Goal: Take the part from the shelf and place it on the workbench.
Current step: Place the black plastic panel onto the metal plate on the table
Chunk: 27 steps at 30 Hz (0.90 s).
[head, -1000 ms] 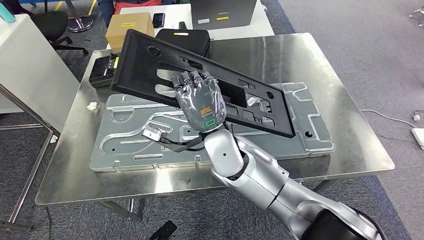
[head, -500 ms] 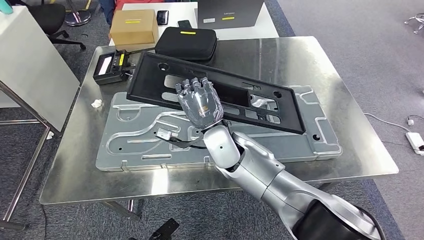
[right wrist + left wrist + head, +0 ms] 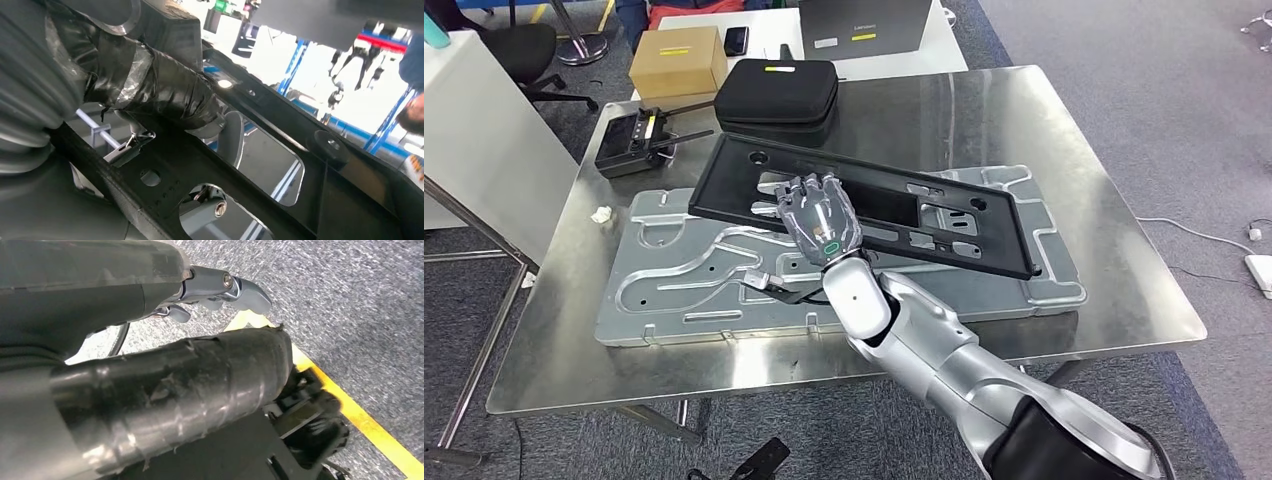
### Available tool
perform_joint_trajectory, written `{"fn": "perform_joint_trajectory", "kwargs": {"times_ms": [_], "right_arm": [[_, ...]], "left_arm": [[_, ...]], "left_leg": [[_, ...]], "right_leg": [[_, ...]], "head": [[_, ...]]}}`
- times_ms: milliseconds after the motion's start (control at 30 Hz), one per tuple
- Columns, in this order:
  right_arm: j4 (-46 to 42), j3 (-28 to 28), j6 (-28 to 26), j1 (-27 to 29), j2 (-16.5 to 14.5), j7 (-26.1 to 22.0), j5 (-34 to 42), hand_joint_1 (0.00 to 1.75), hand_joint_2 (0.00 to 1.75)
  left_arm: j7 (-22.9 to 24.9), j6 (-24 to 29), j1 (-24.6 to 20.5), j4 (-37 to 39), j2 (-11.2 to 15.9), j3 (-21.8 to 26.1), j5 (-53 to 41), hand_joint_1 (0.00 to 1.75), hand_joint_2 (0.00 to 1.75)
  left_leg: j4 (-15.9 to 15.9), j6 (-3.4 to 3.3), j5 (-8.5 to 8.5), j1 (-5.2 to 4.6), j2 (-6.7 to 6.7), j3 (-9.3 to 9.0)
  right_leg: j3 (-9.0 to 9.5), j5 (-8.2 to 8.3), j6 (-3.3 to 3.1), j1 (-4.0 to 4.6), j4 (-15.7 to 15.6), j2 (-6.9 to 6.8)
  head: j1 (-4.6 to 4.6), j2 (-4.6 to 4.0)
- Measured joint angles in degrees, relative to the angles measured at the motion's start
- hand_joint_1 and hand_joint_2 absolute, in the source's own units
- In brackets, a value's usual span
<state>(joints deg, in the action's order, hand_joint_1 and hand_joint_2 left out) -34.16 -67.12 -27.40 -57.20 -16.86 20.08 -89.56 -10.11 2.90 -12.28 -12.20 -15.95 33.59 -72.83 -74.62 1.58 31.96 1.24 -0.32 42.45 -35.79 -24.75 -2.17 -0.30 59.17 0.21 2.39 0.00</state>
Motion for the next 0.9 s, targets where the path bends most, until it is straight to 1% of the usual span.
{"fn": "perform_joint_trajectory", "kwargs": {"times_ms": [33,67,100,133,167,200,233,267,300,333,367,433,467,500,533,567,600,633,667,700,733,800,833,867,900], "right_arm": [[0.68,0.01,-0.03,0.23,-0.16,-0.05,-0.09,1.69,1.75],[1.34,0.01,-0.06,0.38,-0.36,-0.09,-0.11,1.69,1.75],[1.97,0.02,-0.11,0.46,-0.56,-0.13,-0.13,1.69,1.75],[2.59,0.02,-0.18,0.5,-0.75,-0.17,-0.13,1.69,1.75],[3.16,0.03,-0.25,0.56,-0.9,-0.21,-0.14,1.7,1.75],[3.64,0.03,-0.33,0.7,-0.99,-0.26,-0.14,1.71,1.75],[4.04,0.05,-0.39,0.86,-1.06,-0.32,-0.14,1.71,1.75],[4.43,0.12,-0.43,1.05,-1.14,-0.47,-0.14,1.71,1.75],[4.86,0.23,-0.46,1.19,-1.22,-0.62,-0.14,1.71,1.75],[5.33,0.37,-0.46,1.26,-1.3,-0.77,-0.15,1.71,1.75],[5.87,0.51,-0.45,1.34,-1.36,-0.93,-0.15,1.7,1.75],[7.02,0.74,-0.4,1.78,-1.43,-1.15,-0.16,1.71,1.75],[7.61,0.87,-0.38,2.19,-1.43,-1.31,-0.16,1.71,1.75],[8.16,1.02,-0.37,2.64,-1.44,-1.51,-0.16,1.71,1.75],[8.66,1.19,-0.37,3.03,-1.46,-1.73,-0.16,1.7,1.75],[9.05,1.33,-0.38,3.3,-1.53,-1.93,-0.16,1.7,1.75],[9.35,1.44,-0.39,3.44,-1.62,-2.09,-0.16,1.69,1.75],[9.58,1.52,-0.41,3.49,-1.77,-2.17,-0.16,1.69,1.75],[9.8,1.56,-0.41,3.54,-1.92,-2.21,-0.16,1.69,1.75],[10.0,1.58,-0.4,3.62,-2.05,-2.24,-0.16,1.69,1.75],[10.19,1.6,-0.39,3.74,-2.16,-2.27,-0.16,1.69,1.75],[10.53,1.67,-0.38,3.95,-2.38,-2.28,-0.16,1.7,1.75],[10.66,1.73,-0.38,3.98,-2.52,-2.29,-0.16,1.7,1.75],[10.79,1.79,-0.34,4.0,-2.7,-2.34,-0.16,1.71,1.75],[10.91,1.84,-0.25,4.07,-2.83,-2.47,-0.16,1.71,1.75]], "left_arm": [[0.1,0.11,0.01,0.0,0.02,0.0,-0.01,0.0,0.0],[0.23,0.26,0.0,0.0,0.05,0.0,-0.02,0.0,0.0],[0.33,0.38,-0.02,0.0,0.07,-0.01,-0.02,0.0,0.0],[0.42,0.48,-0.05,0.0,0.09,-0.01,-0.04,0.0,0.0],[0.48,0.54,-0.08,0.0,0.1,-0.03,-0.06,0.0,0.0],[0.55,0.56,-0.07,0.0,0.12,-0.04,-0.08,0.0,0.0],[0.59,0.58,-0.04,0.0,0.14,-0.06,-0.1,0.0,0.0],[0.62,0.6,-0.01,0.0,0.15,-0.08,-0.1,0.0,0.0],[0.64,0.62,-0.01,0.0,0.16,-0.11,-0.11,0.0,0.0],[0.63,0.64,-0.05,0.0,0.16,-0.15,-0.13,0.0,0.0],[0.6,0.66,-0.1,0.0,0.15,-0.2,-0.15,0.0,0.0],[0.54,0.66,-0.1,0.0,0.16,-0.32,-0.17,0.0,0.0],[0.52,0.65,-0.05,0.0,0.16,-0.36,-0.17,0.0,0.0],[0.53,0.64,0.01,0.0,0.17,-0.38,-0.17,0.0,0.0],[0.54,0.64,0.04,0.0,0.16,-0.42,-0.17,0.0,0.0],[0.55,0.64,0.05,0.0,0.16,-0.47,-0.17,0.0,0.0],[0.56,0.64,0.05,0.0,0.15,-0.54,-0.17,0.0,0.0],[0.56,0.64,0.02,0.0,0.15,-0.63,-0.19,0.0,0.0],[0.57,0.64,-0.01,0.0,0.15,-0.72,-0.21,0.0,0.0],[0.58,0.63,-0.01,0.0,0.15,-0.8,-0.23,0.0,0.0],[0.59,0.63,-0.01,0.0,0.15,-0.88,-0.25,0.0,0.0],[0.61,0.62,0.0,0.0,0.15,-0.98,-0.26,0.0,0.0],[0.61,0.62,-0.01,0.0,0.15,-1.01,-0.26,0.0,0.0],[0.61,0.62,-0.02,0.0,0.15,-1.02,-0.26,0.0,0.0],[0.61,0.62,-0.02,0.0,0.16,-1.02,-0.26,0.0,0.0]], "left_leg": [[1.46,-0.12,-1.39,0.0,0.0,-0.62],[5.09,-0.33,-3.53,-0.02,0.0,-2.33],[9.26,-0.6,-5.29,-0.07,-0.01,-4.37],[12.87,-0.89,-6.54,-0.21,-0.03,-6.11],[15.24,-1.13,-7.13,-0.35,-0.06,-7.23],[16.08,-1.32,-7.05,-0.51,-0.1,-7.61],[16.25,-1.5,-7.11,-0.63,-0.13,-7.63],[16.41,-1.78,-7.26,-0.47,-0.1,-7.7],[16.69,-2.1,-7.43,-0.35,-0.07,-7.83],[16.98,-2.46,-7.61,-0.2,-0.01,-7.97],[17.23,-2.76,-7.76,-0.06,0.04,-8.1],[17.23,-3.0,-7.78,-0.12,0.07,-8.1],[17.18,-3.02,-7.75,-0.13,0.07,-8.09],[17.1,-3.02,-7.71,-0.13,0.04,-8.08],[16.98,-2.99,-7.63,-0.13,0.0,-8.07],[16.8,-2.91,-7.51,-0.13,-0.03,-8.08],[16.58,-2.77,-7.33,-0.12,-0.05,-8.06],[16.29,-2.56,-7.13,-0.25,-0.06,-7.97],[16.11,-2.31,-7.01,-0.35,-0.06,-7.88],[16.05,-2.04,-6.94,-0.45,-0.05,-7.8],[16.08,-1.74,-6.96,-0.53,-0.06,-7.76],[16.01,-1.1,-6.73,-0.45,-0.03,-7.78],[15.1,-0.82,-6.01,-0.4,0.0,-7.43],[13.03,-0.57,-4.69,-0.36,0.01,-6.56],[9.69,-0.39,-2.88,-0.32,0.03,-5.09]], "right_leg": [[0.04,-0.02,-0.01,0.06,0.03,0.03],[0.11,-0.05,0.02,0.1,0.07,0.08],[0.14,-0.11,0.09,0.15,0.11,0.15],[0.1,-0.15,0.23,0.24,0.19,0.21],[0.03,-0.15,0.45,0.3,0.24,0.25],[-0.05,-0.12,0.69,0.34,0.23,0.26],[-0.08,-0.06,0.97,0.35,0.18,0.27],[-0.13,-0.12,1.3,0.35,0.14,0.24],[-0.29,-0.48,1.64,0.34,0.5,0.2],[-0.83,-1.34,1.97,0.33,1.71,0.17],[-1.94,-2.77,2.27,0.28,4.15,0.13],[-5.43,-6.2,2.66,0.07,11.66,0.11],[-7.04,-7.2,2.79,-0.04,14.9,0.09],[-7.83,-7.16,2.86,-0.12,16.3,0.09],[-7.47,-6.01,2.85,-0.21,15.37,0.09],[-6.02,-4.08,2.77,-0.27,12.24,0.08],[-4.06,-2.25,2.61,-0.3,8.05,0.07],[-2.21,-0.97,2.42,-0.21,4.36,0.06],[-1.0,-0.34,2.21,-0.1,1.93,0.08],[-0.47,-0.32,1.98,0.02,0.87,0.11],[-0.37,-0.36,1.74,0.16,0.77,0.14],[-0.25,-0.13,1.05,0.0,0.43,0.14],[-0.14,0.03,0.69,-0.12,0.17,0.11],[-0.03,0.16,0.38,-0.26,-0.07,0.08],[0.02,0.2,0.17,-0.28,-0.16,0.05]], "head": [[-0.01,0.0],[-0.01,0.0],[0.0,0.0],[0.0,0.0],[0.01,0.0],[0.01,0.0],[0.01,0.0],[0.01,0.0],[0.03,0.0],[0.05,0.0],[0.08,0.0],[0.11,0.0],[0.11,0.0],[0.11,0.0],[0.12,0.0],[0.11,0.0],[0.12,0.0],[0.11,0.0],[0.09,0.0],[0.08,0.0],[0.06,0.0],[0.05,0.0],[0.03,0.0],[0.01,0.0],[0.0,0.0]]}}
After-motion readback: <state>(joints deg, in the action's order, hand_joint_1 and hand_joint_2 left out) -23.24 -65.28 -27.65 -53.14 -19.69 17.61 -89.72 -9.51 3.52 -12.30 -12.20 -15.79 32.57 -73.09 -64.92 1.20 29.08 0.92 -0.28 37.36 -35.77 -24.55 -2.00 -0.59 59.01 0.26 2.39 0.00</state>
